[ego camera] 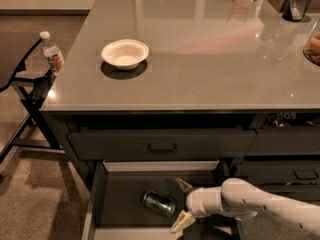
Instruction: Pick green can from middle drawer and place on counter
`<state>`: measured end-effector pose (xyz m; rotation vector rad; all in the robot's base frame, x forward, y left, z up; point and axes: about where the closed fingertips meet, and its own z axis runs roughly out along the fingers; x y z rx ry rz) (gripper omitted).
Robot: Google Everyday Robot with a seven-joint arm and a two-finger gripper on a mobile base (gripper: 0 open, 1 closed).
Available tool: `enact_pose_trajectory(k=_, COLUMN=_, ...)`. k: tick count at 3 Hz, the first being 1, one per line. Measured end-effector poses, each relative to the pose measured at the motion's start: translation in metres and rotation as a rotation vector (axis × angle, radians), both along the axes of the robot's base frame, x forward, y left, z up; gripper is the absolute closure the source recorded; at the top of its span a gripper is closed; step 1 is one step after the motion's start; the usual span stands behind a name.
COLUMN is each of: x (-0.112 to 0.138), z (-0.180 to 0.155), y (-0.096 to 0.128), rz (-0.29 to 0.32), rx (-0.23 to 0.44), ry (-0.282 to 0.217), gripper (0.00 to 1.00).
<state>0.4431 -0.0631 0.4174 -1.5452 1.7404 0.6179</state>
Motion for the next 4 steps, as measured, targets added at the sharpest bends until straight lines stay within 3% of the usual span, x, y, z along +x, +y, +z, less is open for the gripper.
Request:
enact_pose_trajectory(k=2, x=0.007, z=-0.017, y=0.02, rz=-0.22, rx=0.018, ry=0.103, gripper=0.0)
enact_pose_trajectory(k=3, x=0.007, z=-0.025, y=0.029, rz=-0.286, rx=0.034, ry=0.115, gripper=0.0)
enact_pose_trajectory(k=4, x=0.011, z=-0.043, y=0.033, rz=-0.314, rx=0.039, ry=0.11, gripper=0.0)
